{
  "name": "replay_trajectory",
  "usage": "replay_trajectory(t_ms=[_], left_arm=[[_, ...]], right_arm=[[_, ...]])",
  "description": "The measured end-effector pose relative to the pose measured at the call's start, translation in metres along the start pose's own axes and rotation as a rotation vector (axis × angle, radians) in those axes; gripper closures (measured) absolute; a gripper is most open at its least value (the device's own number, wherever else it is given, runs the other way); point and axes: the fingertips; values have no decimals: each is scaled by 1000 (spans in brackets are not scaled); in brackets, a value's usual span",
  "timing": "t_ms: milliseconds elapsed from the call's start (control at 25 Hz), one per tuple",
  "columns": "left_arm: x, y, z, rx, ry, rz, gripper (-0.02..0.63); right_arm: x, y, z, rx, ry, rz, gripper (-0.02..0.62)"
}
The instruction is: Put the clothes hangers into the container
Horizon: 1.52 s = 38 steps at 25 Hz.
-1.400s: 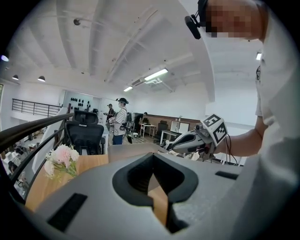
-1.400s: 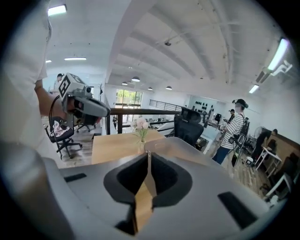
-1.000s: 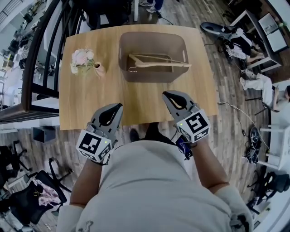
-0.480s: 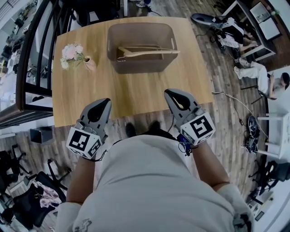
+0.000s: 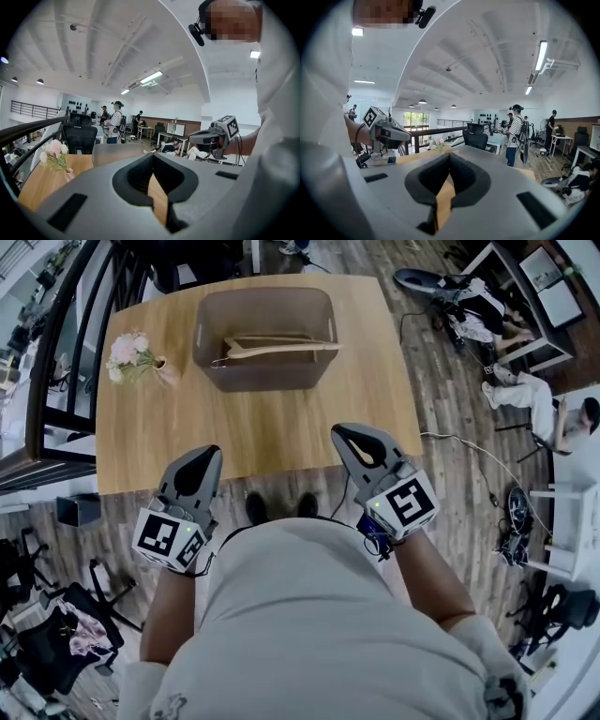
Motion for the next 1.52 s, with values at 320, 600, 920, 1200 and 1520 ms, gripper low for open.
replay_trajectory(t_ms=[320, 600, 920, 1200, 1520], left_arm=[[20, -4, 40, 1, 58, -6, 600], [26, -12, 59, -11, 108, -8, 600], [7, -5, 62, 8, 96, 10, 600], [-37, -8, 59, 11, 66, 13, 601], [-91, -14, 73, 16, 30, 34, 600]], right_arm=[[-25, -16, 24, 16, 69, 14, 589], [-30, -30, 28, 17, 135, 21, 589], [-30, -25, 7, 17, 133, 19, 589], [-40, -8, -41, 18, 104, 37, 589], [-64, -5, -101, 15, 69, 30, 589]])
Point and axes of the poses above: the fingertips, and each gripper's own axes: x forward along the fingers, z to its right, y out of its top, and after that the axes turned 12 degrees about -y, right-handed
